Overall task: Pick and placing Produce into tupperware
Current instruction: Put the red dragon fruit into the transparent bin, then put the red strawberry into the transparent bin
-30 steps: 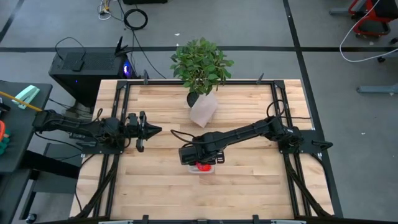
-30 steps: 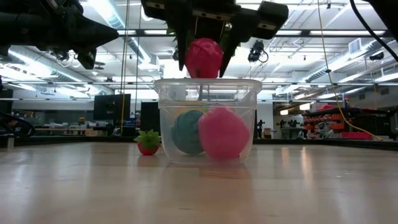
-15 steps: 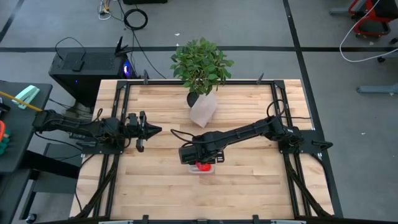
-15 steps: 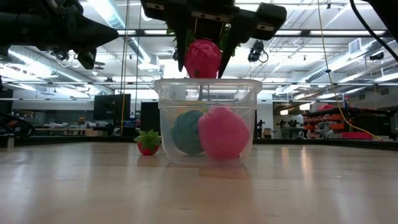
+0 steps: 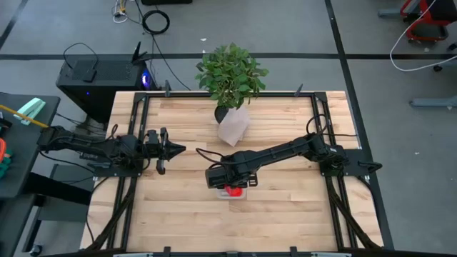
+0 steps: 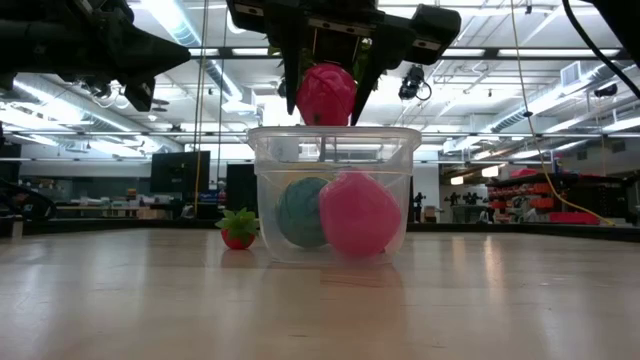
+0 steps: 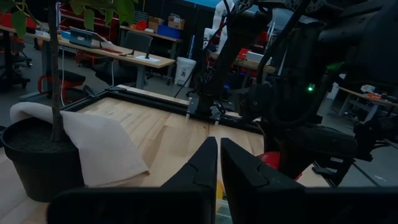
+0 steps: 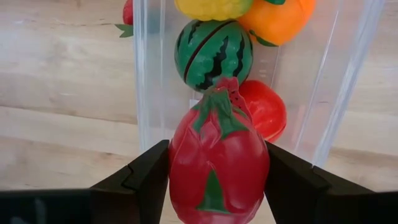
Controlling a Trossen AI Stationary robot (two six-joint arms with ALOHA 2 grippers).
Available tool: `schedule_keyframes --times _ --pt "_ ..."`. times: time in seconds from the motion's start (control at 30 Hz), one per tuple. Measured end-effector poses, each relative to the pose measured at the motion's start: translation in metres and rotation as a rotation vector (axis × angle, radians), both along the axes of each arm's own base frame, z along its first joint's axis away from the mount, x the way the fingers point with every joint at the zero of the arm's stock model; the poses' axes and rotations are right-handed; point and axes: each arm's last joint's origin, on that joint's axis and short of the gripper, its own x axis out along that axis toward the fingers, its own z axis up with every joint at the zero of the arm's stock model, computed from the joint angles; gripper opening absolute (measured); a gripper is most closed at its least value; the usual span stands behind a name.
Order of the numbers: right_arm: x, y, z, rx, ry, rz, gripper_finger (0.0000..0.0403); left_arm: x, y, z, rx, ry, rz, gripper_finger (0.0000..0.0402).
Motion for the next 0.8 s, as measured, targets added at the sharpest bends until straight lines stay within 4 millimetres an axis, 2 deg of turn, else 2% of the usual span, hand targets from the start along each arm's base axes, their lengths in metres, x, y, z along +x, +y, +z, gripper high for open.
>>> schedule_keyframes --times 0.37,0.8 --pt "0.004 0.0008 0.0009 -0.004 -0.046 0.044 0.0233 0.0 0.0 0.0 0.0 0.0 0.0 0.0035" --pt "0.005 0.0003 0.0012 -0.039 -0.063 0.088 0.0271 0.0 0.0 0.0 0.0 0.0 0.0 0.0029"
